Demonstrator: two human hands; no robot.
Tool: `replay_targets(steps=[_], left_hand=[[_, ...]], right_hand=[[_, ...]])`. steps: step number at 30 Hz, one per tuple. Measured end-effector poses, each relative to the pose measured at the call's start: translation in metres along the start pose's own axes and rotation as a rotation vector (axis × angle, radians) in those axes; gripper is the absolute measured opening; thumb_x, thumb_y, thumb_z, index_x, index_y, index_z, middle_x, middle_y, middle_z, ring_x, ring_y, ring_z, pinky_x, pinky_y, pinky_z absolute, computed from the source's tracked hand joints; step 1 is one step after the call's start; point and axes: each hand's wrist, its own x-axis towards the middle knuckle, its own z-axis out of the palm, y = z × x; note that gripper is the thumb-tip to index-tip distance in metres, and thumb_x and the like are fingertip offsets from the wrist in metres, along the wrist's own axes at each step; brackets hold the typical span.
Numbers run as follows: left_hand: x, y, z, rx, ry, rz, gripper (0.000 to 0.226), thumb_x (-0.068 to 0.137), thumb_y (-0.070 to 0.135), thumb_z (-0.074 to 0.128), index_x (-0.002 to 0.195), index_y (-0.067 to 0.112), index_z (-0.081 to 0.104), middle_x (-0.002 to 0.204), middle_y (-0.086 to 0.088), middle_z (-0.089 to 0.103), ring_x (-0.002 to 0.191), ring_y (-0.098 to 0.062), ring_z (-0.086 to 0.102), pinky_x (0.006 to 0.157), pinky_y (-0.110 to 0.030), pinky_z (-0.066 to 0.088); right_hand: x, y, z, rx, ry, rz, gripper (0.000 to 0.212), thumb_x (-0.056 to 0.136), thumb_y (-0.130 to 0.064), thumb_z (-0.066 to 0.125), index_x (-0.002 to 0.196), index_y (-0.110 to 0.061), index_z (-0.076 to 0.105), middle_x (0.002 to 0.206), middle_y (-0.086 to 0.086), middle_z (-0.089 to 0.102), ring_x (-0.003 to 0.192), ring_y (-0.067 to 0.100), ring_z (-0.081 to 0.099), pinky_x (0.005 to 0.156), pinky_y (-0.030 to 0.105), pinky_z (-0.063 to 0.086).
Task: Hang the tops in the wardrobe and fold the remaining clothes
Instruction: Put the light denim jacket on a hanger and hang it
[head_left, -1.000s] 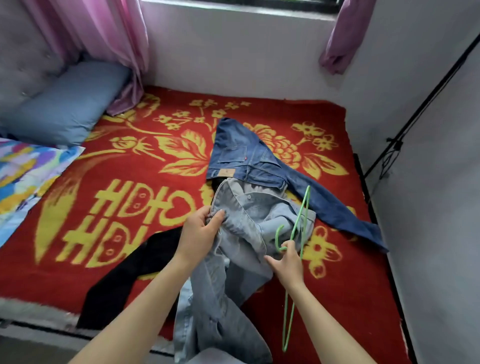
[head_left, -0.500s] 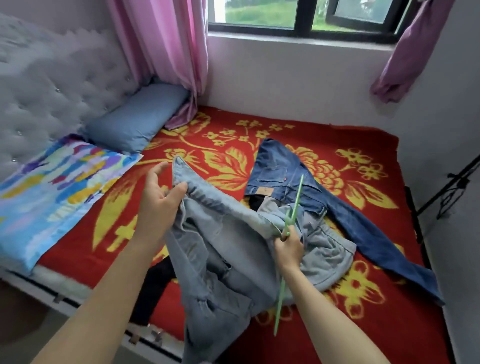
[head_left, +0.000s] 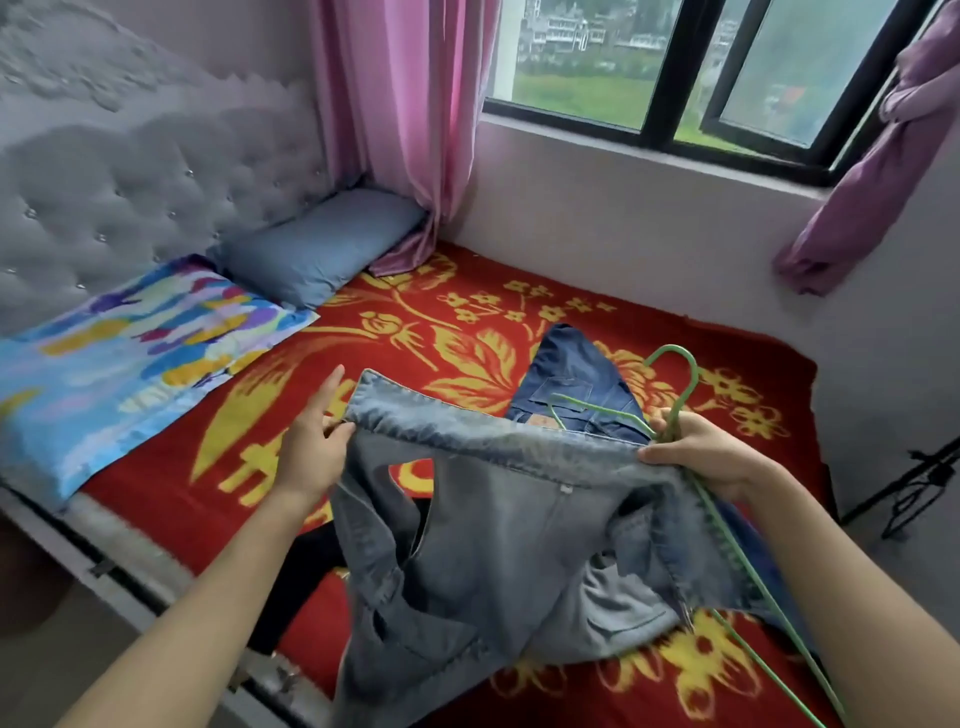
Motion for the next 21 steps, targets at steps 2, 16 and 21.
replay_targets(steps=[2, 16, 21], left_hand=[[-0.004, 0.001, 0.005, -0.033, 0.059, 0.056, 0.049, 0.093, -0.004, 0.048, 0.135, 0.022, 0.051, 0.125, -0.009, 0.06, 0.105, -0.021, 0.061, 0.084, -0.021, 0.05], [0.008, 0.09, -0.025, 0.261, 0.226, 0.575, 0.035, 0.072, -0.009, 0.071, 0.107, -0.005, 0.067, 0.08, -0.011, 0.044, 0.077, -0.028, 0.052, 0.065, -0.02, 0.027], [0.024, 0.11, -0.024, 0.183, 0.413, 0.599, 0.015, 0.077, -0.006, 0.065, 0.092, -0.006, 0.068, 0.104, 0.009, 0.04, 0.092, 0.001, 0.043, 0.092, -0.028, 0.036]], right_hand=[[0.002, 0.0, -0.002, 0.009, -0.048, 0.05, 0.042, 0.081, 0.011, 0.06, 0.07, -0.018, 0.032, 0.065, 0.001, 0.033, 0.059, 0.011, 0.032, 0.055, 0.026, 0.031], [-0.031, -0.117, -0.065, -0.043, 0.155, -0.322, 0.045, 0.073, 0.017, 0.064, 0.066, -0.016, 0.034, 0.058, 0.005, 0.05, 0.049, 0.007, 0.049, 0.05, 0.015, 0.045], [-0.029, -0.138, -0.069, -0.369, 0.221, -0.337, 0.043, 0.074, -0.001, 0.075, 0.065, -0.02, 0.038, 0.062, -0.003, 0.047, 0.059, 0.012, 0.043, 0.058, 0.024, 0.038]])
